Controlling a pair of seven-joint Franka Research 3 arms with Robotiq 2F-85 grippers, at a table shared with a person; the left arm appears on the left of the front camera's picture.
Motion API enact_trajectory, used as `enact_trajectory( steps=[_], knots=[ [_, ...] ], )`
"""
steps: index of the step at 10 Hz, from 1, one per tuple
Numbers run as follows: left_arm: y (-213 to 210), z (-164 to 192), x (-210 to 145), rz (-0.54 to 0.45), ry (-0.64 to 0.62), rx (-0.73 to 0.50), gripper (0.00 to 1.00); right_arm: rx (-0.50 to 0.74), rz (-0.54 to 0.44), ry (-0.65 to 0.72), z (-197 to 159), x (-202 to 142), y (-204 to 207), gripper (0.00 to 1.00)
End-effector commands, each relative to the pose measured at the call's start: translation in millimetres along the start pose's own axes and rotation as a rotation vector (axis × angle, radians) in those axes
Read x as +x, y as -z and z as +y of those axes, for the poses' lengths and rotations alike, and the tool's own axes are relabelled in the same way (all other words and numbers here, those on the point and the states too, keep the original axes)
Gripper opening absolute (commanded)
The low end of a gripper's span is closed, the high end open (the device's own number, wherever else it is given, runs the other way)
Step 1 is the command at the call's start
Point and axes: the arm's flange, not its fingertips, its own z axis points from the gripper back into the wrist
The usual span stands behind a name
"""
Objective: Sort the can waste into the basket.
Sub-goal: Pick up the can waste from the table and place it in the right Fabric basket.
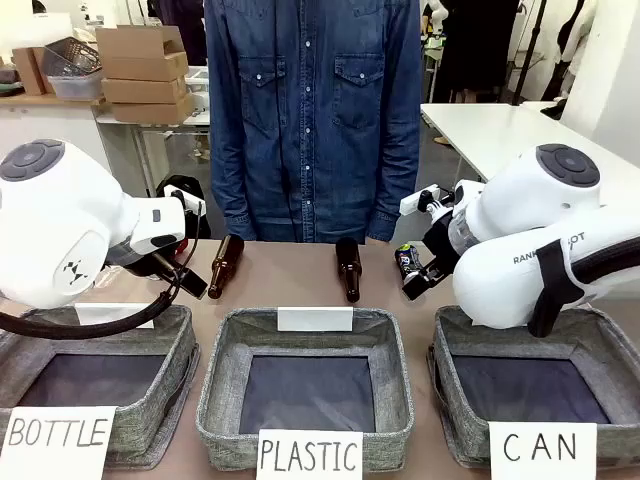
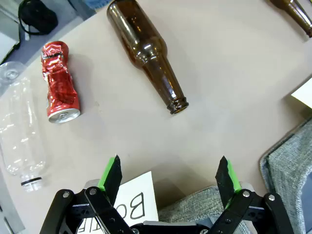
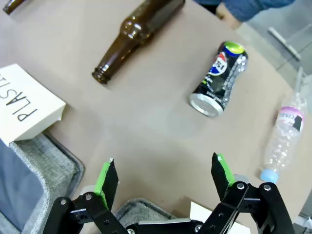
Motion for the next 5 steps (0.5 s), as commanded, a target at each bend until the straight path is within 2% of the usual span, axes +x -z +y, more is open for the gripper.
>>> enact_trajectory(
  steps=[1, 5],
  knots=[
    [-0.1, 0.0, 0.0, 0.0, 0.0, 0.0, 1.0, 0.0, 0.0, 0.0, 0.0, 0.1, 0.0, 1.0],
    [-0.1, 0.0, 0.0, 0.0, 0.0, 0.0, 1.0, 0.0, 0.0, 0.0, 0.0, 0.1, 0.0, 1.0]
  ],
)
